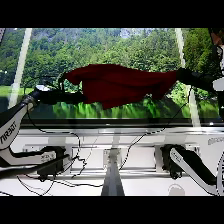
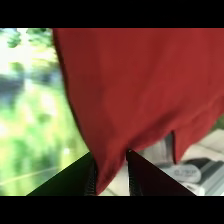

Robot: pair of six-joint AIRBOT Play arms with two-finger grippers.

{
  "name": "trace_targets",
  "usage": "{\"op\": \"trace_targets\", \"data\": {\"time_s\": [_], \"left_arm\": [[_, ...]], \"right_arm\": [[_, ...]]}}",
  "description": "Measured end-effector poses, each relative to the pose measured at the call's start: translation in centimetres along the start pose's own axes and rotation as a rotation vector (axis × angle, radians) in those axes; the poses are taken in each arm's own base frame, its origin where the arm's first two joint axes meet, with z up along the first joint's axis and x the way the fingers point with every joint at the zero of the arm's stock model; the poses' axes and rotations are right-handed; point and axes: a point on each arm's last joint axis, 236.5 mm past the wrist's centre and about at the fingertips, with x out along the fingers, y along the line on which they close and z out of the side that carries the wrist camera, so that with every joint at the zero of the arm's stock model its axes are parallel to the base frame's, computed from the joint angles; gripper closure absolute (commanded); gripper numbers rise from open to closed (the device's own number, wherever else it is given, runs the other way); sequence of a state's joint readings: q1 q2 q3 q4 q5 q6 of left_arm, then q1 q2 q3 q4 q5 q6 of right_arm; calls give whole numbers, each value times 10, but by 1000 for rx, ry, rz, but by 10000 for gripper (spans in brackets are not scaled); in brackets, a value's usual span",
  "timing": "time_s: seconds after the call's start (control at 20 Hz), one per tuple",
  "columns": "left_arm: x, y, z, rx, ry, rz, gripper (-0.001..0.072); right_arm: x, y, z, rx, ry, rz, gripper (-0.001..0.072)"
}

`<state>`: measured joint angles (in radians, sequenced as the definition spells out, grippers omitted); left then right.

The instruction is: Fold the clothes and pants, and hang the long-sleeved shirts on hangers.

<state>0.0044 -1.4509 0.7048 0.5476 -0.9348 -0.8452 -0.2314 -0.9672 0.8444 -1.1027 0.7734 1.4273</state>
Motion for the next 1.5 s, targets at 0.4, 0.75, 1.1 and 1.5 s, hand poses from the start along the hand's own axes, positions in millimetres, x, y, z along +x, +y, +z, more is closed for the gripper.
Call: {"op": "trace_targets", "data": {"time_s": [0.4,0.75,1.1,1.5], "left_arm": [[-6,-25,14,68,-3,-37,688],[-135,-149,126,448,-327,-92,689],[-440,-308,141,806,-1180,139,688],[-593,-410,-3,955,-1771,284,688]], "right_arm": [[-1,1,3,-3,-6,2,698],[-38,19,60,-103,-140,-2,698],[-177,65,145,-307,-492,-42,698],[-435,148,154,-454,-1075,-2,698]]}}
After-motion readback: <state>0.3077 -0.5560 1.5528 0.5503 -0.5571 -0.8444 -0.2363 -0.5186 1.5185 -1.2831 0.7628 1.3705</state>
